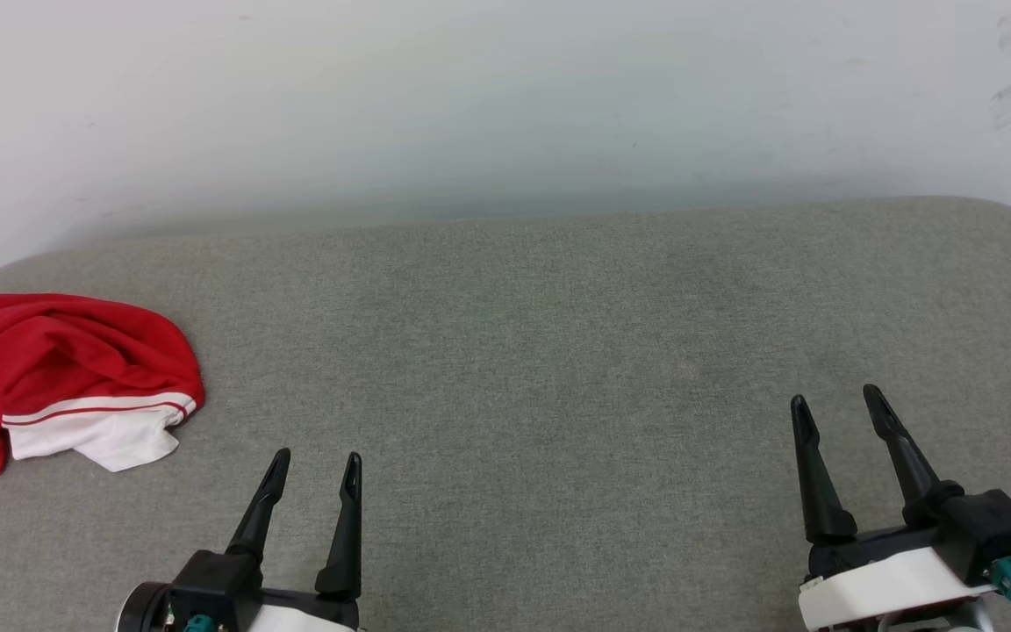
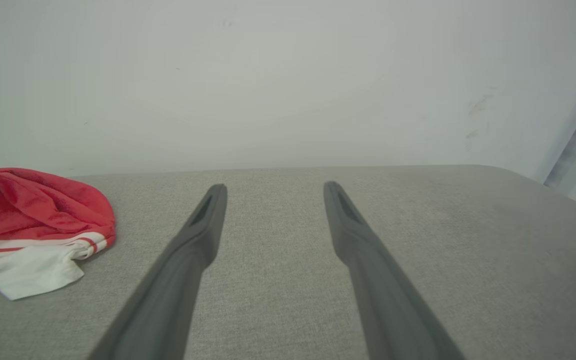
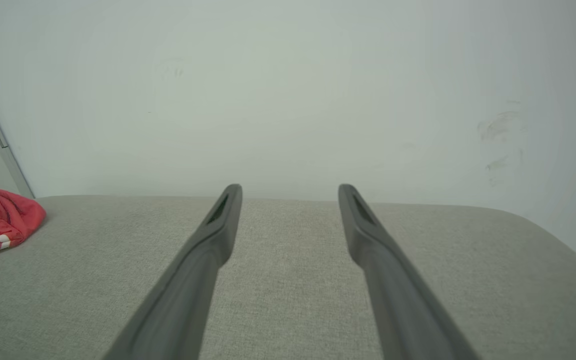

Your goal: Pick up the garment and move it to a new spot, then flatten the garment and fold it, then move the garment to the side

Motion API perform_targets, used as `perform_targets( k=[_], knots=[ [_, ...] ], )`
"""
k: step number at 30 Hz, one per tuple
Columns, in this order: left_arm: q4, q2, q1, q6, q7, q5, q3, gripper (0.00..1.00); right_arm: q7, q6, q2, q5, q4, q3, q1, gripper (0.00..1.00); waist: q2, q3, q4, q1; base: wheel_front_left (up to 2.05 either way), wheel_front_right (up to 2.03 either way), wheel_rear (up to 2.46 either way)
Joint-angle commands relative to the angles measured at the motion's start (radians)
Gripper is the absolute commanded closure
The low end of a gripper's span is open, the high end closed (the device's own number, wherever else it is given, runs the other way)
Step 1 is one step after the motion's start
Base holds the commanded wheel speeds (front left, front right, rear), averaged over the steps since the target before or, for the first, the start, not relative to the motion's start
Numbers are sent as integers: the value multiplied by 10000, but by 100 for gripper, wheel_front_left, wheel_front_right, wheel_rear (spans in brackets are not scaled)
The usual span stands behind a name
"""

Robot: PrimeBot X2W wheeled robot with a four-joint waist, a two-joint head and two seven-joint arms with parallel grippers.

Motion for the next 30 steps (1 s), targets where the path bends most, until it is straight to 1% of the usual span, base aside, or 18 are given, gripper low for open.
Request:
perform_targets(
  k=[1, 7, 14, 21, 23, 25, 30],
  knots=[
    [-24, -19, 121, -29, -68, 169, 28, 0, -100, -3, 8, -150, -32, 25, 67, 0, -1, 0, 1, 0, 0, 0, 0],
    [-147, -47, 133, -113, -183, 553, 123, 0, -184, -3, 9, -422, -65, 65, 99, 0, -1, 38, 78, 0, 0, 0, 0],
    [-143, -54, -47, -76, -170, 299, 233, 0, -180, -3, 9, -157, -7, 180, 188, 0, -1, 101, 586, 0, 0, 0, 0],
    [-112, -53, 81, 10, -170, 281, 391, 0, -180, -3, 9, -4, 36, 525, 293, 0, -1, 24, 1556, 0, 0, 0, 0],
    [-121, -52, 116, 15, -168, 325, 441, 0, -180, -3, 9, -46, 50, 602, 280, 0, -1, -6, 1886, 0, 0, 0, 0],
    [-154, -55, 146, 4, -170, 352, 472, 0, -180, -3, 9, -419, 5, 629, 275, 0, -1, -43, 2246, 0, 0, 0, 0],
    [-176, -52, 243, -32, -168, 523, 594, 0, -180, -3, 9, -193, 53, 811, 427, 0, -1, -197, 3147, 0, 0, 0, 0]
  ],
)
